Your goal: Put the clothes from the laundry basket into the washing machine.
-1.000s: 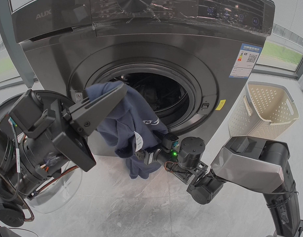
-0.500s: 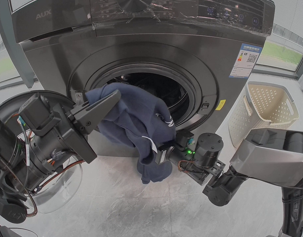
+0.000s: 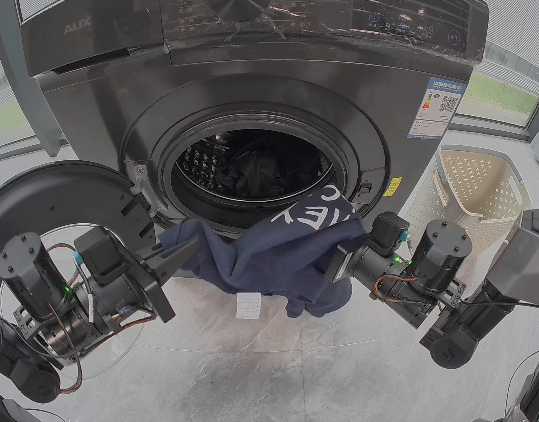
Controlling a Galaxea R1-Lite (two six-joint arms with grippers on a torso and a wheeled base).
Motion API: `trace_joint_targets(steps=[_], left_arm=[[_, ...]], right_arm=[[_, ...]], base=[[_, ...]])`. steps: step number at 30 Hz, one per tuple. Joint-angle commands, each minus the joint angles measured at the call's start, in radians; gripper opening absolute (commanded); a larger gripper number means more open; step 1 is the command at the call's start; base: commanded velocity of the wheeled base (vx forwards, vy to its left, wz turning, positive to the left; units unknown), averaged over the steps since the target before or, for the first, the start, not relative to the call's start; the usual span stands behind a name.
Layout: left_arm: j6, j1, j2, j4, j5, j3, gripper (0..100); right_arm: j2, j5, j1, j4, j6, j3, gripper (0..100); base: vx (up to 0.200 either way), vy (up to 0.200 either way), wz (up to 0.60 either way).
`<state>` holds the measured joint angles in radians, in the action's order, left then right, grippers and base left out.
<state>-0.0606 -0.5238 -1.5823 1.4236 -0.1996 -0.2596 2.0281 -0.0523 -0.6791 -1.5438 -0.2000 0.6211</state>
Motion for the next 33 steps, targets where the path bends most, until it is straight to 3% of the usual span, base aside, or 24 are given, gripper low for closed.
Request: trace_joint_targets(steps=[1, 8, 13, 21, 22, 28, 33], left_arm=[[0.024, 0.007, -0.094, 0.009, -0.003, 0.056, 0], [0.028, -0.008, -0.212, 0.070, -0.009, 0.109, 0], [0.056, -0.022, -0.312, 0.129, -0.027, 0.120, 0], [0.048, -0.024, -0.301, 0.129, -0.029, 0.097, 0], [0.048, -0.025, -0.301, 0.129, -0.029, 0.102, 100], [0.051, -0.035, -0.286, 0.129, -0.037, 0.148, 100], [0.062, -0.082, -0.268, 0.129, -0.096, 0.230, 100]], right_arm=[[-0.045, 0.000, -0.014, -0.001, -0.001, 0.000, 0], [-0.060, -0.003, -0.048, 0.001, 0.001, 0.032, 0], [-0.057, -0.003, -0.068, 0.008, 0.002, 0.051, 0], [-0.054, -0.003, -0.068, 0.001, 0.001, 0.051, 0], [-0.052, -0.003, -0.068, -0.001, 0.001, 0.048, 0], [-0.051, -0.003, -0.056, 0.002, 0.001, 0.057, 0], [-0.051, -0.003, -0.040, 0.002, 0.001, 0.062, 0]], base=[[0.000, 0.000, 0.00], [0.000, 0.000, 0.00], [0.000, 0.000, 0.00], [0.000, 0.000, 0.00], [0.000, 0.000, 0.00], [0.000, 0.000, 0.00], [0.000, 0.000, 0.00]])
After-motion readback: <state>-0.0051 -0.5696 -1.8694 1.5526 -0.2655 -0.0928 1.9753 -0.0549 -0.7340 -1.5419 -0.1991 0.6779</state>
